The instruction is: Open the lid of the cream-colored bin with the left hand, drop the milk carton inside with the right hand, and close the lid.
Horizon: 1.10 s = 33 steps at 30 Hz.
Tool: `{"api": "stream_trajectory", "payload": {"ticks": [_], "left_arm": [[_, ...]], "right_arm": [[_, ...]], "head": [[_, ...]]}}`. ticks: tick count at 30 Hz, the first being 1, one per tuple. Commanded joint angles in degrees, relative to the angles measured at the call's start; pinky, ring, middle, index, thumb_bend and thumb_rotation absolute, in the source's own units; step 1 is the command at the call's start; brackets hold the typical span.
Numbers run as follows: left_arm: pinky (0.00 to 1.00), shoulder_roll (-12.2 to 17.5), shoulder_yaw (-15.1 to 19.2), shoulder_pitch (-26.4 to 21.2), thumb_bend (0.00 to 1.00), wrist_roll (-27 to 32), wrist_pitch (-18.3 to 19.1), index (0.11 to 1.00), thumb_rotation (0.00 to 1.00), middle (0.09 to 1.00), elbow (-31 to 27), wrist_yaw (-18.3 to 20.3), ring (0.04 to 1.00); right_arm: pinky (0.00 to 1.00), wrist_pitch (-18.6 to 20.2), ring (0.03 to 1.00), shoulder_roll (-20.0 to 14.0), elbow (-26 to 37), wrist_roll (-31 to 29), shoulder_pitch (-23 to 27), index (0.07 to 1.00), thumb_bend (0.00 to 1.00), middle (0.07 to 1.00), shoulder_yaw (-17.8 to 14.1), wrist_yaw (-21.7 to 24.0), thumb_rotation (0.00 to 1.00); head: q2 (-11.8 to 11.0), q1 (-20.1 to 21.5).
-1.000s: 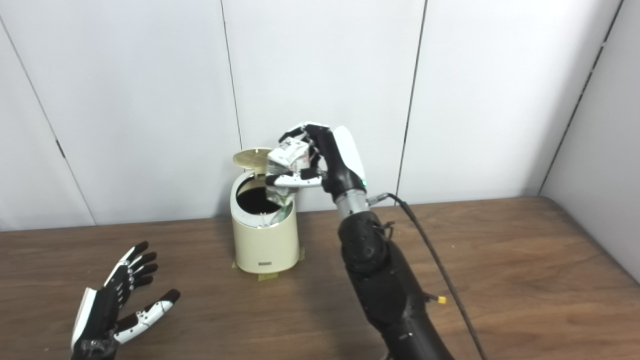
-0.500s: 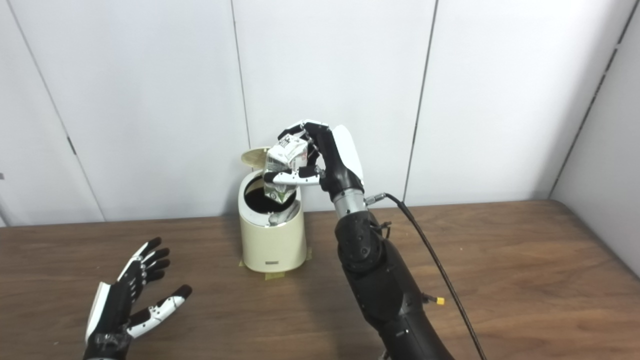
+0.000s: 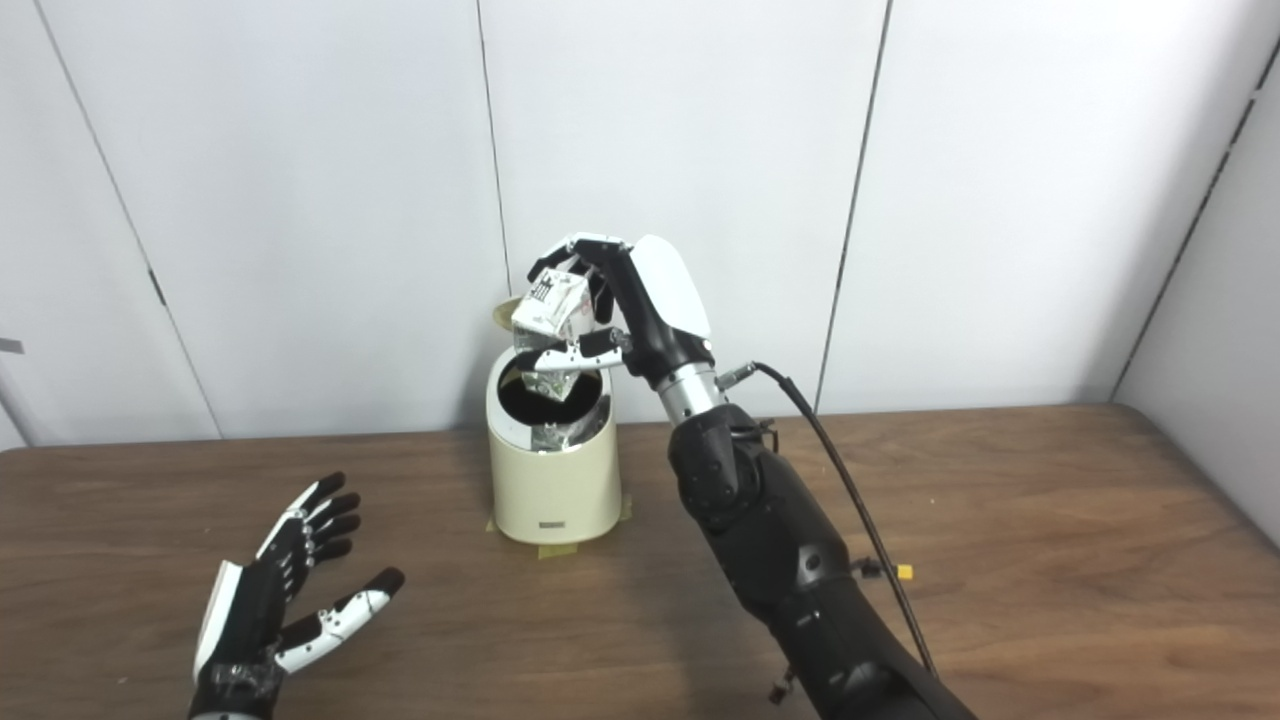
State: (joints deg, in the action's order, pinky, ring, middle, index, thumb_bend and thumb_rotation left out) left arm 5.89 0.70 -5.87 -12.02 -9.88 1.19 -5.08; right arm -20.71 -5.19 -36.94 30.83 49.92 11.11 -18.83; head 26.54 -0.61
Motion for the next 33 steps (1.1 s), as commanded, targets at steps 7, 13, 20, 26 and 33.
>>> {"api": "stream_trajectory", "payload": {"ticks": [7,13,20,26,33], "left_arm": [[0.77,-1.55,-0.79,1.48,0.7,-1.25,-0.88,0.901,0.21,0.849,-0.56,-1.05,0.81],[0.77,-1.56,-0.71,1.71,0.7,-1.24,-0.48,0.899,0.21,0.85,-1.14,-1.01,0.81],[0.8,-1.63,-0.62,1.85,0.69,-1.17,-0.28,0.898,0.19,0.847,-1.49,-0.92,0.809],[0.8,-1.85,-0.68,1.97,0.7,-1.56,0.22,0.895,0.2,0.844,-2.01,-1.06,0.806],[0.79,-1.86,-0.7,1.86,0.69,-2.12,0.22,0.898,0.2,0.847,-1.93,-0.99,0.812]], "right_arm": [[0.22,-5.38,0.277,-0.43,-2.56,0.44,5.66,0.511,0.53,0.412,0.25,-4.02,0.0],[0.22,-6.18,0.272,-1.49,-4.4,1.35,6.15,0.512,0.53,0.414,2.88,-7.75,0.0],[0.24,-6.2,0.298,-4.49,-6.58,2.76,6.44,0.509,0.53,0.431,9.74,-10.88,0.0],[0.24,-6.19,0.295,-5.98,-7.43,2.93,6.19,0.509,0.53,0.426,13.22,-12.66,0.0],[0.26,-6.21,0.303,-8.45,-6.38,1.7,5.99,0.51,0.53,0.427,17.71,-13.06,0.0]], "head": [[0.34,-0.43],[0.71,-0.55],[1.1,-0.66],[1.57,-1.01],[1.9,-0.96]]}}
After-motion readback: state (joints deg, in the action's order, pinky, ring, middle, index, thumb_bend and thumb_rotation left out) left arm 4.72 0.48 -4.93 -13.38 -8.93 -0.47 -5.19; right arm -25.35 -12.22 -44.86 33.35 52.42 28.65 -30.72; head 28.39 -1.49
